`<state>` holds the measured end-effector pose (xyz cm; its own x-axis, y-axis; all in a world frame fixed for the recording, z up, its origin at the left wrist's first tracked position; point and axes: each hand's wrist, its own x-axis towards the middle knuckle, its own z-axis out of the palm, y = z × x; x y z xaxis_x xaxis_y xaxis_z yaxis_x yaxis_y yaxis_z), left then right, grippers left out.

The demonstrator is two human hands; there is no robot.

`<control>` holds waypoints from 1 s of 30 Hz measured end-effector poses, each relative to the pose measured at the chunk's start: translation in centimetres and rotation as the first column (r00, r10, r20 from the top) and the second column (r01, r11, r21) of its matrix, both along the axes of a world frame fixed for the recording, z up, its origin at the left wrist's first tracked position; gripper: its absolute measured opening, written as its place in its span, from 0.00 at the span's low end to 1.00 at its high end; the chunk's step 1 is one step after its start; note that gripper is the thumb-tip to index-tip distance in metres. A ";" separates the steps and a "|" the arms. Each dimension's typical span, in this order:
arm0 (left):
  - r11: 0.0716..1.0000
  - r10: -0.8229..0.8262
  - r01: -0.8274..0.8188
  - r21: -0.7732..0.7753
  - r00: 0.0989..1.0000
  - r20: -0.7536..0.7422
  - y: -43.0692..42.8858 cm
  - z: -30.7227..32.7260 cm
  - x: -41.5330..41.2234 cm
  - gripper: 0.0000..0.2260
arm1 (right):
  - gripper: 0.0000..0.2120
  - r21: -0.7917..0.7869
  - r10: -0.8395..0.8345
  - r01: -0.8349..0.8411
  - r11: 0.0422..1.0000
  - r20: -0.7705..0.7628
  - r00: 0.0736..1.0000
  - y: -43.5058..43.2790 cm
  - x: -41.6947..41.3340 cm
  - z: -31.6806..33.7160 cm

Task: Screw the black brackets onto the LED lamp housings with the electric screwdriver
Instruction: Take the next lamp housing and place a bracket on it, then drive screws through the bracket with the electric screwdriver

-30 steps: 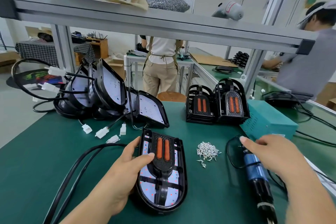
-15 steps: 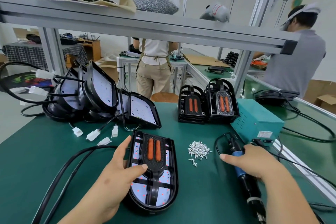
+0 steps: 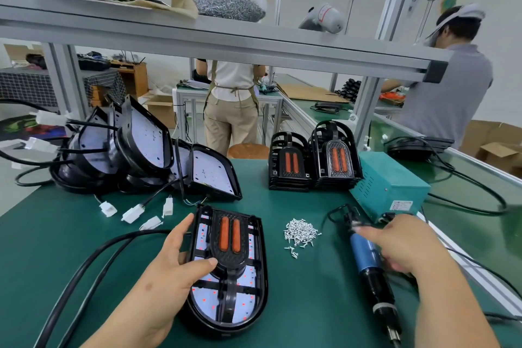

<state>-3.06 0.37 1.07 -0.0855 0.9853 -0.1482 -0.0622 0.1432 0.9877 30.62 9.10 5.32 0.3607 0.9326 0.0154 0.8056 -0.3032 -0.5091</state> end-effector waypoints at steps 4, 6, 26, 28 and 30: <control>0.999 0.032 -0.032 0.010 0.999 -0.010 0.1 -0.1 0.0 0.32 | 0.21 0.230 -0.123 0.217 0.949 -0.361 0.924 0.2 0.2 -0.2; 0.999 0.035 -0.035 0.007 0.999 -0.007 0.2 -0.1 0.0 0.31 | 0.22 0.213 -0.151 0.230 0.950 -0.334 0.930 0.3 0.4 -0.4; 0.998 0.059 -0.059 0.002 0.997 -0.046 0.3 0.3 0.1 0.34 | 0.10 0.158 0.063 0.178 0.971 -0.892 0.448 0.6 0.6 -0.1; 0.998 0.057 -0.057 0.000 0.996 -0.063 0.3 0.4 0.1 0.34 | 0.11 0.183 0.208 0.242 0.953 -0.974 -0.085 0.1 0.4 0.9; 0.998 0.059 -0.059 -0.006 0.995 -0.076 0.2 0.5 0.2 0.33 | 0.17 0.221 0.353 0.312 0.924 -0.805 -0.476 -0.3 -0.3 1.2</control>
<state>-2.83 0.56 1.59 -0.1546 0.9770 -0.1470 0.0038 0.1494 0.9888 30.34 8.78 6.49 0.1321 0.9869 -0.0929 -0.8968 0.0791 -0.4353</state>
